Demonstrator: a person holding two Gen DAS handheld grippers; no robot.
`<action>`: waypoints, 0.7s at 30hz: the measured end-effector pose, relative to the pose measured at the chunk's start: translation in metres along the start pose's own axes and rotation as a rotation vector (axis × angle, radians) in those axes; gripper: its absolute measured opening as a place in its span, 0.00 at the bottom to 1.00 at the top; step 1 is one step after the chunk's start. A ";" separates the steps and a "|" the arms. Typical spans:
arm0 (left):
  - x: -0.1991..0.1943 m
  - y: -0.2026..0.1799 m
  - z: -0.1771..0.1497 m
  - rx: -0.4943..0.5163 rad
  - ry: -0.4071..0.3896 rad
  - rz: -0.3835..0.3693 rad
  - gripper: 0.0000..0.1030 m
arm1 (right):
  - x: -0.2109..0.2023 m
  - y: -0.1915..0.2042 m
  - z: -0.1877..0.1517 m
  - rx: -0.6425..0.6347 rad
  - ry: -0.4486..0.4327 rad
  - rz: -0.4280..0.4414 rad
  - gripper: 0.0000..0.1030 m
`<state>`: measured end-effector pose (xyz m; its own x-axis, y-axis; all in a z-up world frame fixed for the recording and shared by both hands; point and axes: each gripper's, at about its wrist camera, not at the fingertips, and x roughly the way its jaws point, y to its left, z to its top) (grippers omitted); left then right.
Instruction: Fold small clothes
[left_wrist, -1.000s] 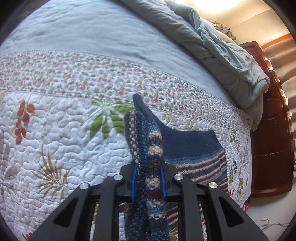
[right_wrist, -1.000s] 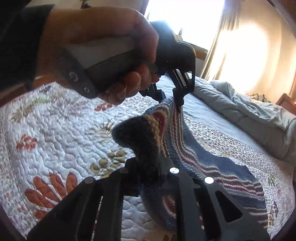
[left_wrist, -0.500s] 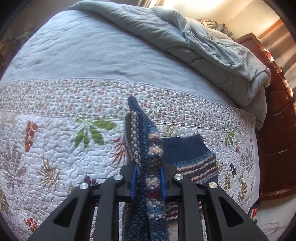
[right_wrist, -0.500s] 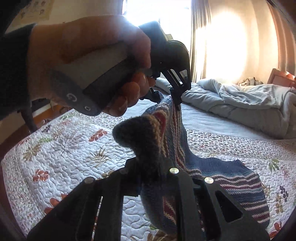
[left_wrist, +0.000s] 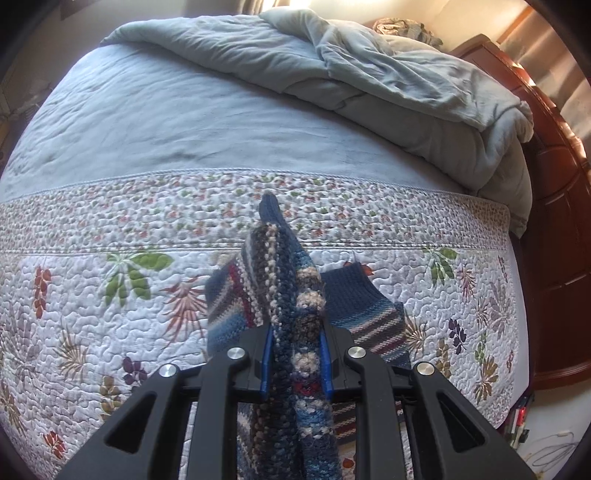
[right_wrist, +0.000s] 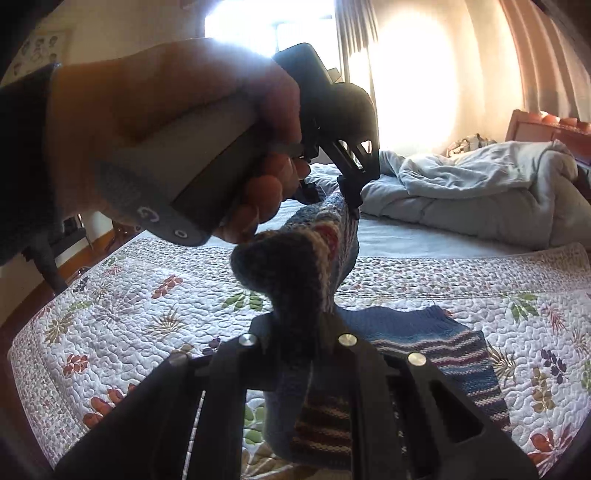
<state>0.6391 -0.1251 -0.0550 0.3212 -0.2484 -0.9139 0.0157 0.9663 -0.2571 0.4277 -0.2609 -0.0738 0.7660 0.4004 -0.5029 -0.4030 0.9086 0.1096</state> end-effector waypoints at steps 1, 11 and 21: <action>0.002 -0.008 0.000 0.005 0.002 -0.001 0.19 | -0.002 -0.005 -0.001 0.010 -0.001 -0.001 0.10; 0.030 -0.068 -0.005 0.047 0.029 0.000 0.19 | -0.017 -0.058 -0.014 0.081 0.011 -0.038 0.10; 0.090 -0.116 -0.023 0.080 0.088 0.007 0.19 | -0.016 -0.109 -0.048 0.181 0.079 -0.057 0.10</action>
<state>0.6443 -0.2612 -0.1146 0.2370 -0.2433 -0.9406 0.0903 0.9695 -0.2280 0.4351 -0.3718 -0.1188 0.7408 0.3435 -0.5772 -0.2577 0.9389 0.2281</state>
